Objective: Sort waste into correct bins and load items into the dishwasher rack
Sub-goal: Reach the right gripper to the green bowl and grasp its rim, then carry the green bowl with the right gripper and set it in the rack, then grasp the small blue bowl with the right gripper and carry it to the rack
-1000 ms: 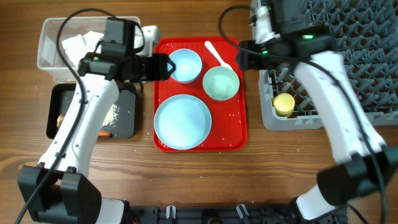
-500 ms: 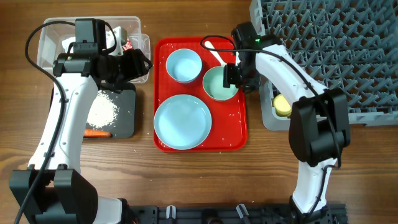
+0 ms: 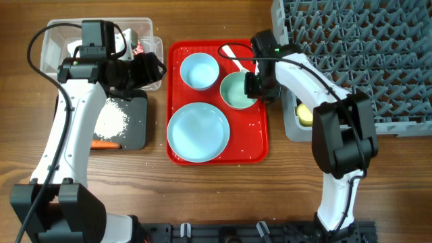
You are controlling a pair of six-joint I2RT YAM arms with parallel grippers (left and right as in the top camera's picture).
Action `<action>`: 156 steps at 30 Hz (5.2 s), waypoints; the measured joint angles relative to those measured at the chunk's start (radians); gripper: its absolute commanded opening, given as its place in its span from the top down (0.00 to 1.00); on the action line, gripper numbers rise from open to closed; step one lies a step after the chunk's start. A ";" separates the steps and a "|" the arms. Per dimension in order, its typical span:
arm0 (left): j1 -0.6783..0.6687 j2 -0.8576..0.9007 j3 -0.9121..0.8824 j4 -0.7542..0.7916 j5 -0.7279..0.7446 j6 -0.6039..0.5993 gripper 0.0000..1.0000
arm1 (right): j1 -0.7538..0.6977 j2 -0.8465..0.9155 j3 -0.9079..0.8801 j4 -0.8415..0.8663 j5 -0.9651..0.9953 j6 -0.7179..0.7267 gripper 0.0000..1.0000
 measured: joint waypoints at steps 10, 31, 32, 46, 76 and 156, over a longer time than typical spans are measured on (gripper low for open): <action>0.000 0.000 0.000 0.000 0.000 -0.004 0.00 | 0.000 0.002 -0.008 0.004 0.003 0.001 0.96; 0.000 0.000 0.000 0.000 0.000 -0.003 0.00 | -0.026 -0.483 0.006 -0.089 0.345 -0.011 0.96; 0.000 0.000 0.000 0.000 0.000 -0.004 0.00 | -0.034 -0.493 0.010 -0.089 0.396 -0.008 0.96; 0.000 0.000 0.000 0.000 0.000 -0.004 0.00 | -0.094 -0.461 0.011 -0.020 0.988 0.008 0.96; 0.000 0.000 0.000 0.000 0.000 -0.004 0.00 | -0.141 -0.377 0.011 0.461 1.102 -0.195 0.96; 0.000 0.000 0.000 0.000 0.000 -0.004 0.00 | -0.030 -0.142 0.018 0.488 0.848 -0.447 0.14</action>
